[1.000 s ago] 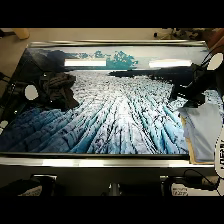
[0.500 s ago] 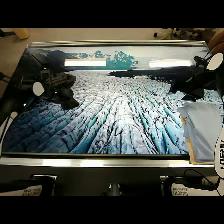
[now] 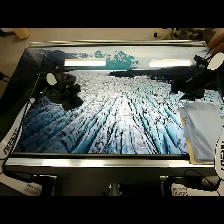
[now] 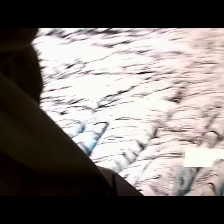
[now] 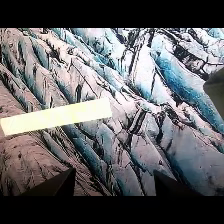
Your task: Fold the shirts.
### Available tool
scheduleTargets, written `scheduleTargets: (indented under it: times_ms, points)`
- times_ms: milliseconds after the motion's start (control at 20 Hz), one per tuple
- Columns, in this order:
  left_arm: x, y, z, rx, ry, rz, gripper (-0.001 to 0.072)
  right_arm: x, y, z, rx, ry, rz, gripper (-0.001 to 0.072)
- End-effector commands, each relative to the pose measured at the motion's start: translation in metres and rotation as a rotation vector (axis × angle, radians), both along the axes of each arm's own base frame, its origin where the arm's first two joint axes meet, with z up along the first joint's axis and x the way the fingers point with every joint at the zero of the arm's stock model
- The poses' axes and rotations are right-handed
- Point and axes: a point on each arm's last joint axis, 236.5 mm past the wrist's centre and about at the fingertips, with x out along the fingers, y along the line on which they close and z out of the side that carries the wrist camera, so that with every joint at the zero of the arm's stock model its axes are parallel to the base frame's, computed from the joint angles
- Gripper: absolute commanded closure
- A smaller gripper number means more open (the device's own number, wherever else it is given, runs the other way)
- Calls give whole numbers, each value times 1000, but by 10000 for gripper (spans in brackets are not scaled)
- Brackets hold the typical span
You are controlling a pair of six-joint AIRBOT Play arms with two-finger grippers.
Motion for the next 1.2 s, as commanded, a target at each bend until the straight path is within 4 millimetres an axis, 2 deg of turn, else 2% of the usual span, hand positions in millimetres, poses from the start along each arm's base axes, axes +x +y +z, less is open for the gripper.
scheduleTargets:
  times_ms: [0, 100, 150, 200, 250, 300, 400, 450, 500, 550, 600, 650, 700, 750, 850, 950, 1000, 1050, 1100, 1150]
  points:
    - [-15, -94, 110, -49, -309, -268, 681, 8, -7, 28, -45, -120, 6, 221]
    - [-58, -164, 158, -114, -425, -401, 681, 8, -19, 69, -106, -251, -15, 220]
    - [-81, -201, 164, -143, -451, -472, 681, 4, -26, 94, -143, -329, -33, 220]
    - [-108, -240, 156, -176, -433, -532, 681, -1, -33, 120, -170, -402, -65, 220]
    - [-135, -274, 136, -198, -384, -580, 681, -8, -39, 148, -182, -483, -120, 220]
    - [-159, -302, 111, -203, -329, -620, 681, -15, -40, 173, -177, -559, -155, 221]
    - [-198, -343, 55, -213, -202, -647, 680, -30, -42, 216, -196, -697, -169, 221]
    - [-213, -354, 36, -220, -143, -663, 582, -37, -45, 230, -220, -739, -170, 220]
    - [-218, -355, 27, -215, -103, -667, 240, -42, -47, 236, -251, -754, -147, 218]
    - [-210, -345, 28, -192, -89, -663, -13, -45, -48, 236, -275, -746, -117, 214]
    - [-187, -323, 36, -142, -97, -644, -13, -48, -47, 227, -284, -709, -98, 211]
    - [-154, -288, 46, -63, -120, -612, -13, -52, -46, 210, -276, -634, -89, 193]
    - [-119, -249, 56, 3, -138, -562, -13, -55, -43, 184, -258, -527, -72, 136]
    - [-86, -203, 65, 49, -136, -484, -13, -57, -36, 155, -229, -418, -33, 89]
    - [-44, -108, 63, 96, -54, -321, -13, -55, -14, 95, -147, -242, 77, 73]
    - [-27, -17, 41, 123, 69, -156, -13, -55, 12, 35, -28, -96, 160, 59]
    - [-24, 18, 29, 112, 115, -71, -13, -58, 24, 11, 32, -30, 184, 59]
    - [-23, 47, 16, 81, 155, 16, -13, -62, 39, -10, 103, 26, 205, 60]
    - [-21, 64, 5, 34, 180, 86, -13, -64, 53, -22, 172, 58, 224, 60]
    - [-18, 73, -5, -31, 190, 148, -13, -65, 67, -30, 238, 75, 241, 60]
